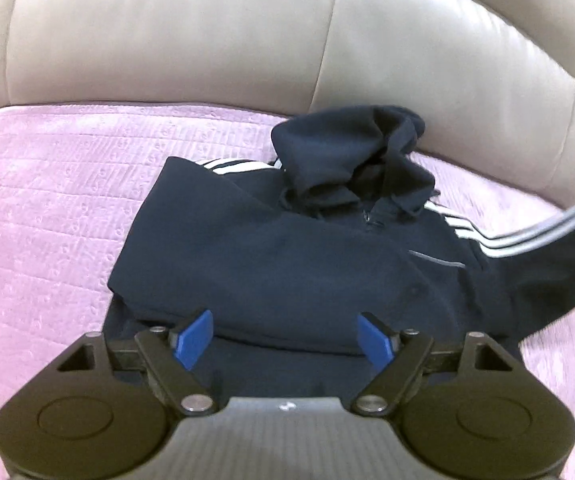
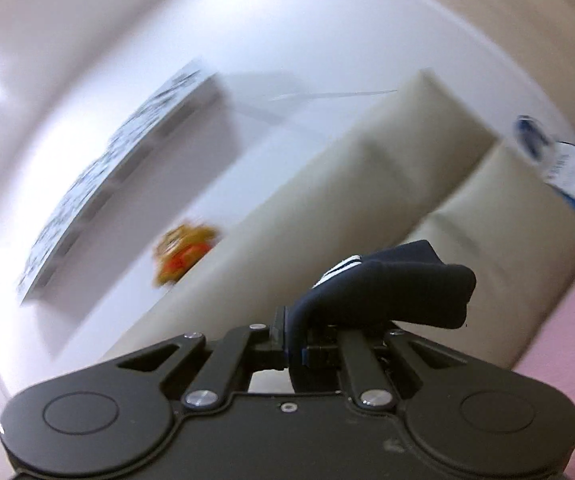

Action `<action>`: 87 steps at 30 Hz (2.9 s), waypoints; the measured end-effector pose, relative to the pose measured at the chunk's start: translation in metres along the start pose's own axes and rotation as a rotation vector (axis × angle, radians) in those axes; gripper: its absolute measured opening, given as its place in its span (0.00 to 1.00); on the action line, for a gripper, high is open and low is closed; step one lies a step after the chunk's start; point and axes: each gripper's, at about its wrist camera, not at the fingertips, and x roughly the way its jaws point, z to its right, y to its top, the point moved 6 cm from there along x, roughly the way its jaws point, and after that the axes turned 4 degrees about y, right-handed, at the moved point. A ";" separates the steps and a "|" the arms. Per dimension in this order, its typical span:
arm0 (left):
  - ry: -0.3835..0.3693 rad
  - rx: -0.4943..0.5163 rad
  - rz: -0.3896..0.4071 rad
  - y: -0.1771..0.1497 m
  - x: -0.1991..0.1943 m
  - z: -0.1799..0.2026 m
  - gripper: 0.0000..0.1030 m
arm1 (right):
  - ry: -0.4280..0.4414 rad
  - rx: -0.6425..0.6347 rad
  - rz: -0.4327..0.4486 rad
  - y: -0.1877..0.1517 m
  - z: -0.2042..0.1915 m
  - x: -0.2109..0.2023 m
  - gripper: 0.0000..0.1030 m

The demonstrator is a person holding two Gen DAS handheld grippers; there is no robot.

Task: Fold large clothes
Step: 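Close the right gripper on the sleeve cuff and lift it, then carry the held sleeve with the right gripper across the hoodie body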

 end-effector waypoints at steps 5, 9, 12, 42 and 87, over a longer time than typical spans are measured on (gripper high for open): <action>-0.022 -0.043 -0.015 0.000 0.005 -0.035 0.79 | 0.089 -0.034 -0.135 -0.081 -0.070 0.034 0.08; 0.058 -0.121 0.008 0.003 0.008 -0.077 0.79 | 0.115 -0.019 -0.234 -0.156 -0.103 0.058 0.08; 0.108 -0.172 0.050 0.008 0.005 -0.106 0.79 | 0.139 -0.016 -0.324 -0.220 -0.125 0.076 0.08; 0.104 -0.482 0.117 0.012 0.005 -0.193 0.78 | 0.177 -0.372 -0.825 -0.450 -0.195 0.093 0.47; 0.146 -0.393 0.079 0.015 0.016 -0.170 0.79 | 0.061 -0.481 -0.799 -0.408 -0.189 0.021 0.80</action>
